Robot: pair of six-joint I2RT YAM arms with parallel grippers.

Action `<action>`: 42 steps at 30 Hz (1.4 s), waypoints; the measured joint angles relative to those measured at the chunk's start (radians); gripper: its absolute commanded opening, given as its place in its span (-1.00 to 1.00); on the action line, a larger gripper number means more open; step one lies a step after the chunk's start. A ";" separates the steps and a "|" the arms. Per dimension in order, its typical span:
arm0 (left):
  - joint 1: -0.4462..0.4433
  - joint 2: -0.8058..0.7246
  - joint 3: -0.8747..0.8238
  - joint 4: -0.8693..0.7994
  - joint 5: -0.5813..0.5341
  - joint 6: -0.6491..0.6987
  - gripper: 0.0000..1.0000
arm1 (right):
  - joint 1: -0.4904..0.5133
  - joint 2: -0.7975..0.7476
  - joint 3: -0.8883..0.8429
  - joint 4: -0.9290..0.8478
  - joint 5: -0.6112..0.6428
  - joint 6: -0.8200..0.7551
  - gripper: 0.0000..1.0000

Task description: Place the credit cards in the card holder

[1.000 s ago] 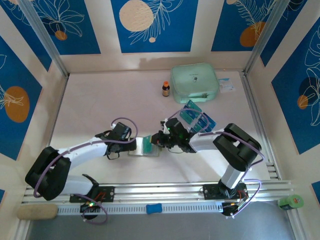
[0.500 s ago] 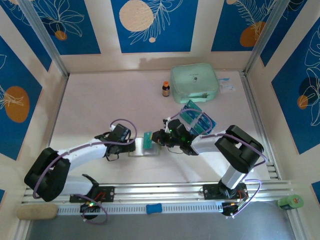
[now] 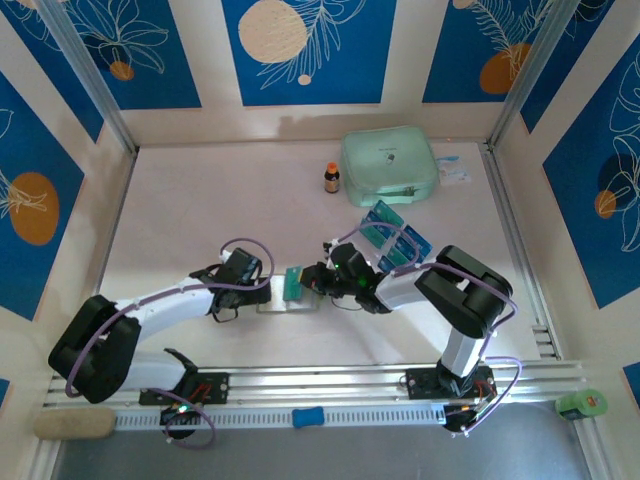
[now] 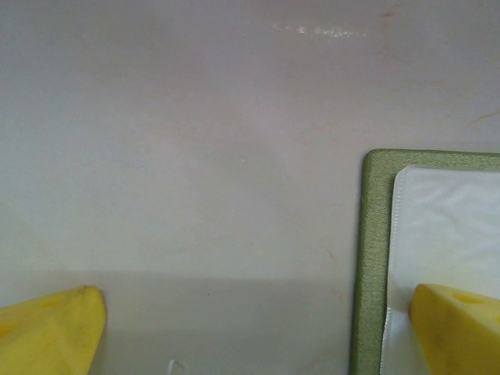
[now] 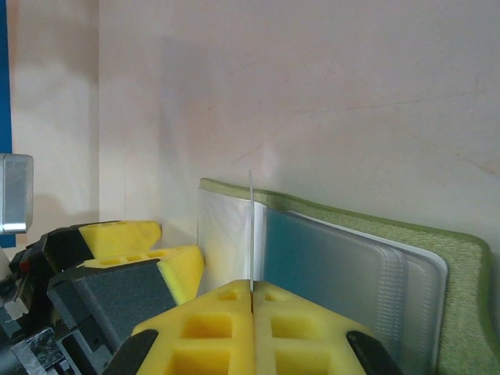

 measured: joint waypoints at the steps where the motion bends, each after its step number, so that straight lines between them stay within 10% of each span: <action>1: 0.000 0.000 0.000 0.000 0.000 0.000 1.00 | 0.001 0.003 0.000 0.005 0.000 0.000 -1.00; 42: -0.001 0.000 0.000 0.000 -0.001 0.000 1.00 | 0.045 0.043 -0.021 0.056 0.005 0.048 -1.00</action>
